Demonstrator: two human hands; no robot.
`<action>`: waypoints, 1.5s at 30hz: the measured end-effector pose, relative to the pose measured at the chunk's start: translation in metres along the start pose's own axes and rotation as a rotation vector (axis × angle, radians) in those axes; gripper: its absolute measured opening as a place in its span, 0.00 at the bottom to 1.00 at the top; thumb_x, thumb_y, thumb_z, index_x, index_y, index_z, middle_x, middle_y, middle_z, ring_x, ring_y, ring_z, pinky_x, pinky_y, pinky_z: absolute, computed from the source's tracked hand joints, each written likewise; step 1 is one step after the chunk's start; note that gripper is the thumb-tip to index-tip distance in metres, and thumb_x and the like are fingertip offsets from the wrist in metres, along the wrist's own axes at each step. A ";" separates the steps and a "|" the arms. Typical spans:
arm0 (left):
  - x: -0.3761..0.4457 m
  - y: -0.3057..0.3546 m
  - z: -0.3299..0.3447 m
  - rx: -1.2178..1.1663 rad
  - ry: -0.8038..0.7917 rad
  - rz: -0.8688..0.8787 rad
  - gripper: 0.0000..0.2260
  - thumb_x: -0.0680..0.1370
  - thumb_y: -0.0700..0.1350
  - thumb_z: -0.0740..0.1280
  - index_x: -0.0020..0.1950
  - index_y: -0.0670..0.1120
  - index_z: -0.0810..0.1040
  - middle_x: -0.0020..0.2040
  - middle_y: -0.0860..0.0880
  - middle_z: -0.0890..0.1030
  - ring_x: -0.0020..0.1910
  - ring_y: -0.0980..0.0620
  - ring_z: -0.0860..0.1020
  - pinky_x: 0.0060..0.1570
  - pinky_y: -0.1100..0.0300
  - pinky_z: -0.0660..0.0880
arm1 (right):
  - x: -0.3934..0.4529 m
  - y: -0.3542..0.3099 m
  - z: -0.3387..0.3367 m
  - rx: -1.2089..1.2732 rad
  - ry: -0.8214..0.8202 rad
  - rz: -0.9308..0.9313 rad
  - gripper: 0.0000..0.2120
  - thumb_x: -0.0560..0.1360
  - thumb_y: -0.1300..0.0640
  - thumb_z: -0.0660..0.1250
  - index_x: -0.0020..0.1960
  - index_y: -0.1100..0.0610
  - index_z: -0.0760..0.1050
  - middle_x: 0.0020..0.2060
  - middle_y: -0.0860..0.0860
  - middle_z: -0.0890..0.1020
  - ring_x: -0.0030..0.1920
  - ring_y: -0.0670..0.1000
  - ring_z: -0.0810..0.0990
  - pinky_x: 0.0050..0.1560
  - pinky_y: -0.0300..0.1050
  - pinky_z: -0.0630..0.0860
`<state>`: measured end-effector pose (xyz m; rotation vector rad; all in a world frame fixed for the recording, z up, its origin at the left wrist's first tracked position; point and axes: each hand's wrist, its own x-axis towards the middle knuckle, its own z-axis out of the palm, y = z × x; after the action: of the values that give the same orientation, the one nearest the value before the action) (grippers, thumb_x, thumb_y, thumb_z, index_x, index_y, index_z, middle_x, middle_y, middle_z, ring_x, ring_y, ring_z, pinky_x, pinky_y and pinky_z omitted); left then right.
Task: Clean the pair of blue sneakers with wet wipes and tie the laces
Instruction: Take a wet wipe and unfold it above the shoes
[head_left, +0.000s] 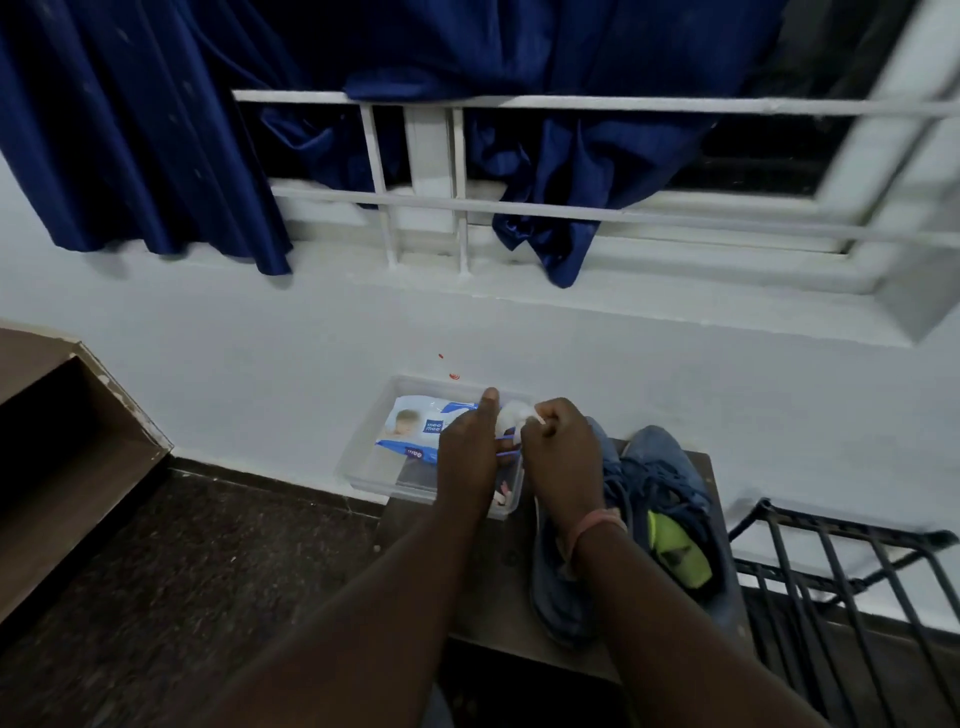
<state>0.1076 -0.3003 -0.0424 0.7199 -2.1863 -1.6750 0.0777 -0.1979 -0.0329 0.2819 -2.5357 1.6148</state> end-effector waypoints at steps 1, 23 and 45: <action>-0.009 0.008 0.004 -0.185 -0.005 -0.099 0.13 0.83 0.53 0.66 0.50 0.44 0.82 0.41 0.46 0.84 0.40 0.48 0.84 0.42 0.51 0.84 | -0.010 0.001 -0.009 0.009 0.013 -0.029 0.04 0.75 0.64 0.64 0.46 0.56 0.75 0.36 0.47 0.78 0.37 0.48 0.77 0.36 0.39 0.69; -0.176 0.030 0.038 -0.638 -0.238 -0.325 0.03 0.80 0.38 0.68 0.48 0.44 0.75 0.56 0.34 0.82 0.51 0.40 0.82 0.42 0.51 0.82 | -0.148 0.020 -0.142 0.489 0.071 0.293 0.10 0.78 0.67 0.66 0.52 0.56 0.82 0.43 0.52 0.87 0.45 0.55 0.86 0.45 0.52 0.82; -0.197 0.019 0.025 -0.202 -0.357 -0.093 0.07 0.78 0.43 0.73 0.54 0.52 0.85 0.49 0.52 0.88 0.47 0.53 0.85 0.48 0.57 0.81 | -0.141 0.028 -0.160 0.873 0.060 0.517 0.10 0.81 0.63 0.63 0.57 0.65 0.79 0.50 0.66 0.83 0.48 0.64 0.82 0.48 0.57 0.81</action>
<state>0.2551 -0.1677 -0.0182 0.5062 -2.1865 -2.1774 0.2096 -0.0282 -0.0182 -0.3870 -1.7739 2.7903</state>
